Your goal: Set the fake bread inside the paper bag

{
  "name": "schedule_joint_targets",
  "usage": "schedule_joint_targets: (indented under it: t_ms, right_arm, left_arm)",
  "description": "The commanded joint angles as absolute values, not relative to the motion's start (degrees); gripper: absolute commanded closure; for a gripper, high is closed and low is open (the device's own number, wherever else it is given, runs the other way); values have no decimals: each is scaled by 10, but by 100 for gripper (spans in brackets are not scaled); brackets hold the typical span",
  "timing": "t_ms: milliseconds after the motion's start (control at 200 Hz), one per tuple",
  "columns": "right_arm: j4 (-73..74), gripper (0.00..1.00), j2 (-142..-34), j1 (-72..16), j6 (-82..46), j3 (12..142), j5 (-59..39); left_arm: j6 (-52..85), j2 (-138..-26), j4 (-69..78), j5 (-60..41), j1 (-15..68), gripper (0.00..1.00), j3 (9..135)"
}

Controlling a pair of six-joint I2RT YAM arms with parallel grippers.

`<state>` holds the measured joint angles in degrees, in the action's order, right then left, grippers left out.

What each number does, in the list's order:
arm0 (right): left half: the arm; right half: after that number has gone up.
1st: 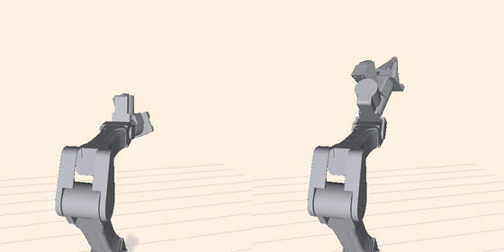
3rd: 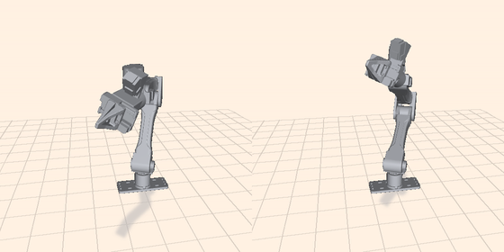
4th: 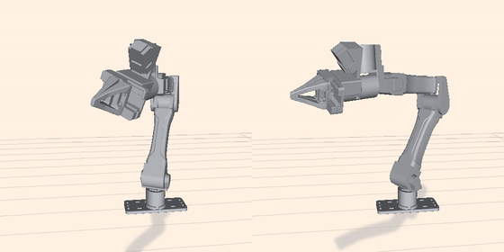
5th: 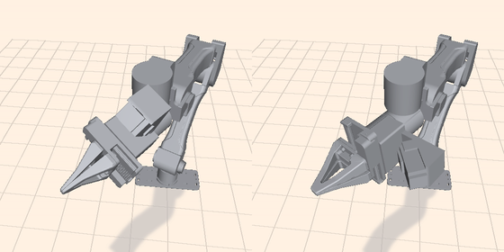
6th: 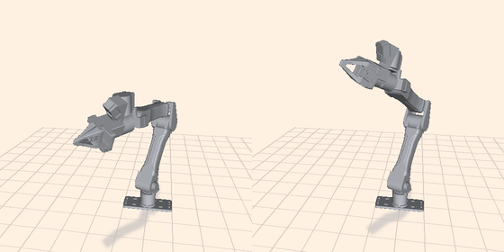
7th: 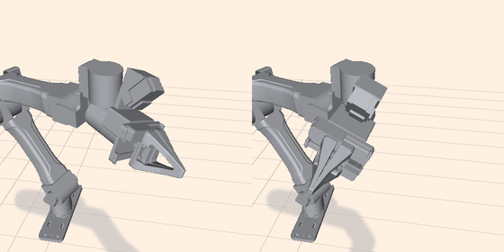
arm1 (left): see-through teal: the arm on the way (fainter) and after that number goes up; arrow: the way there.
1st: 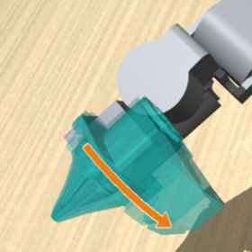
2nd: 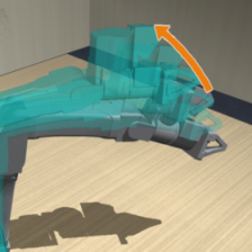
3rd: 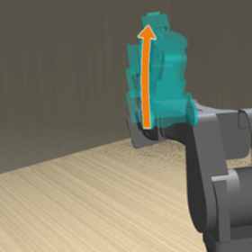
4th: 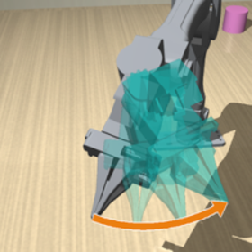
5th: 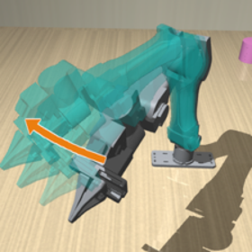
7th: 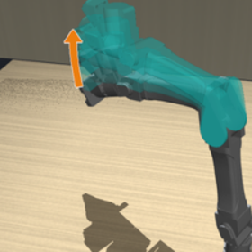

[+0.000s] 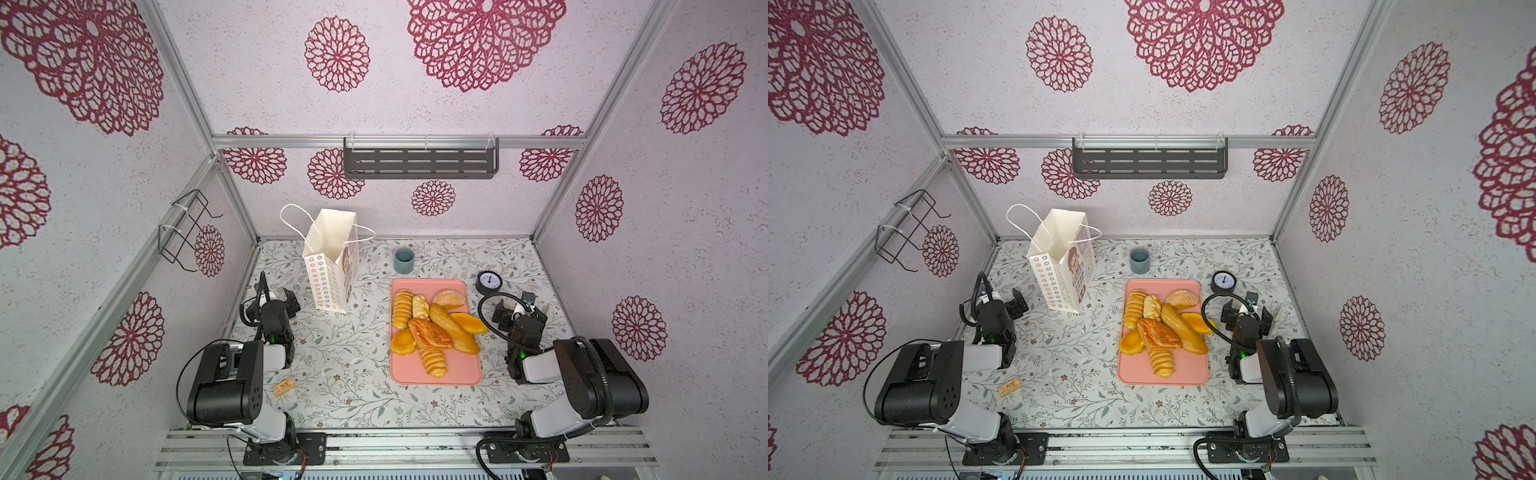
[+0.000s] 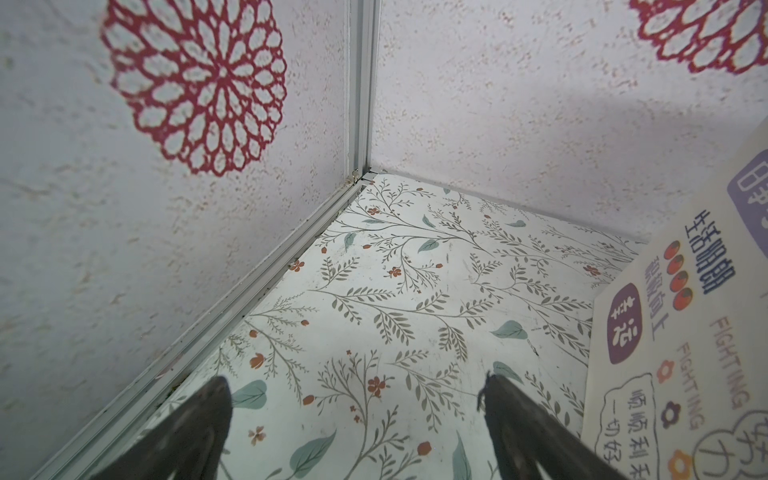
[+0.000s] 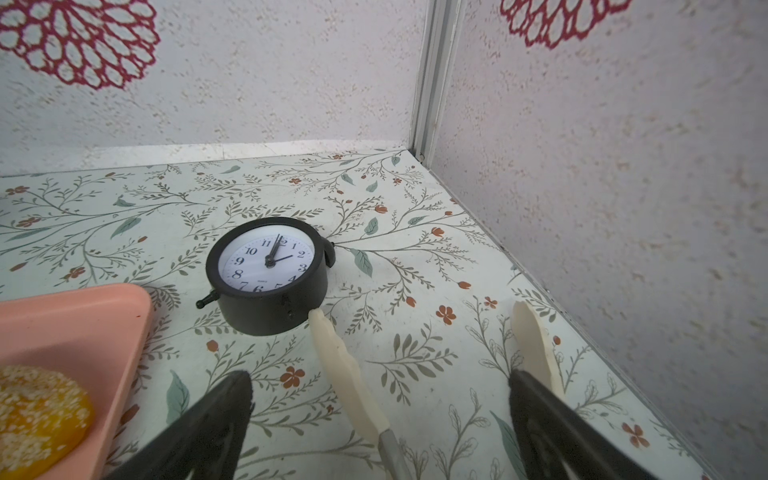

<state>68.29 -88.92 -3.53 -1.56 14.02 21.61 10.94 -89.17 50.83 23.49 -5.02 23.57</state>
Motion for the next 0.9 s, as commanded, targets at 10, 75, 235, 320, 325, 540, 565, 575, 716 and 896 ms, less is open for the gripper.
schedule_joint_targets:
  t_ms: [10, 75, 235, 320, 325, 540, 565, 575, 716, 896]
  right_arm:
    - [703, 1, -883, -35, -23, 141, 214]
    - [704, 1, -883, -35, -23, 140, 214]
    - [736, 1, -848, -35, -18, 110, 215]
    - [658, 1, -779, -45, -24, 115, 249]
    - [649, 1, -774, -45, -26, 116, 250]
    - [176, 1, -602, -44, -187, 273, 343]
    - [133, 1, -591, -44, -196, 291, 340]
    - [118, 1, -586, -44, -199, 297, 335]
    - [5, 21, -528, -27, -243, 353, 162]
    - [-79, 34, -540, -34, -267, 442, -57]
  left_arm:
    - [98, -893, 524, 237, -49, 3, 233]
    - [98, -890, 529, 236, -49, 3, 230]
    - [120, -786, 351, 259, -49, 3, 275]
    - [155, -731, 206, 276, -49, 3, 329]
    - [158, -728, 200, 276, -49, 3, 333]
    - [335, -631, -127, 323, -50, 3, 481]
    - [355, -626, -172, 316, -53, 3, 506]
    - [359, -626, -189, 312, -54, 3, 517]
    - [338, -624, -311, 161, -62, 3, 635]
    - [293, -712, -489, 37, -58, 3, 848]
